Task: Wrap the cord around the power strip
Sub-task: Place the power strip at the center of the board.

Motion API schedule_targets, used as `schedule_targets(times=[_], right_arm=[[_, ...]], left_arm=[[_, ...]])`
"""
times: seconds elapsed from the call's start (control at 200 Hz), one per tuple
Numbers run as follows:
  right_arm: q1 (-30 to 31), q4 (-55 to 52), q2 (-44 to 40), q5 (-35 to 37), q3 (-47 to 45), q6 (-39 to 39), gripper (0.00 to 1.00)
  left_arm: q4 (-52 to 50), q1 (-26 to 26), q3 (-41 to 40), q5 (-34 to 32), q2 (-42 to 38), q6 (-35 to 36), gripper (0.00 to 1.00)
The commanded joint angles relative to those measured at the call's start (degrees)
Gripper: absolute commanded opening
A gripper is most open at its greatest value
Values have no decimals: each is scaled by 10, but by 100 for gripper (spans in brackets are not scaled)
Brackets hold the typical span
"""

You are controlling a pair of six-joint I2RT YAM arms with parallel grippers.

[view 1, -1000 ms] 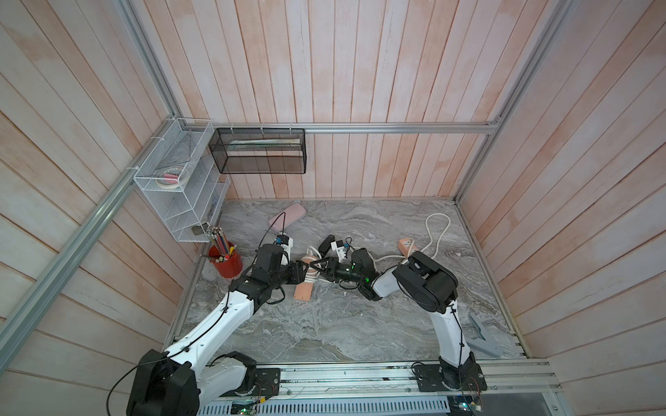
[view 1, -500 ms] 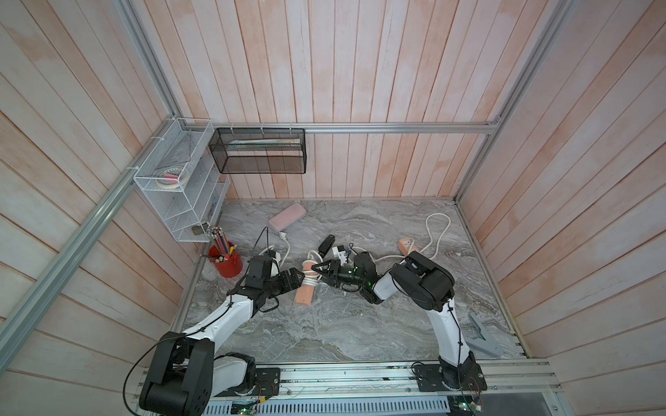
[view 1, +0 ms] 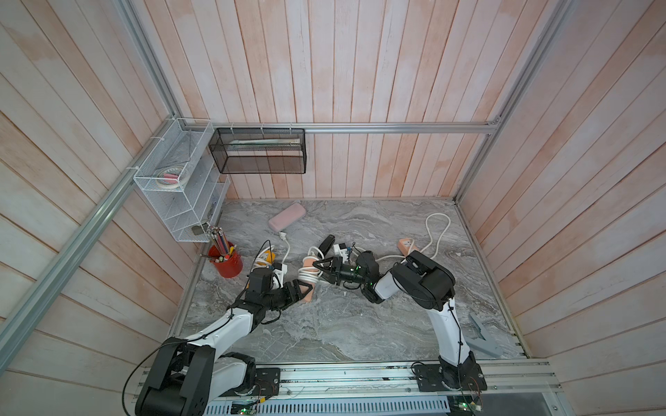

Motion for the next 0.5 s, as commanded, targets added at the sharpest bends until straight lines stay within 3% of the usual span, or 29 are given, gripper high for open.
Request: schedule_targets(times=[0.0, 0.125, 0.22, 0.34, 0.495], right_arm=[[-3, 60, -3, -11, 14, 12, 27], [-2, 34, -11, -16, 12, 2, 29], [-2, -5, -33, -4, -3, -12, 40], [-4, -74, -87, 37, -30, -46, 57], [-11, -322, -183, 108, -32, -164, 68]], left_arm=[[25, -4, -6, 9, 10, 1, 71], [13, -6, 8, -9, 25, 18, 45], [-48, -21, 34, -66, 12, 49, 28], [-129, -54, 55, -155, -16, 79, 21], [-175, -100, 59, -267, -24, 81, 17]])
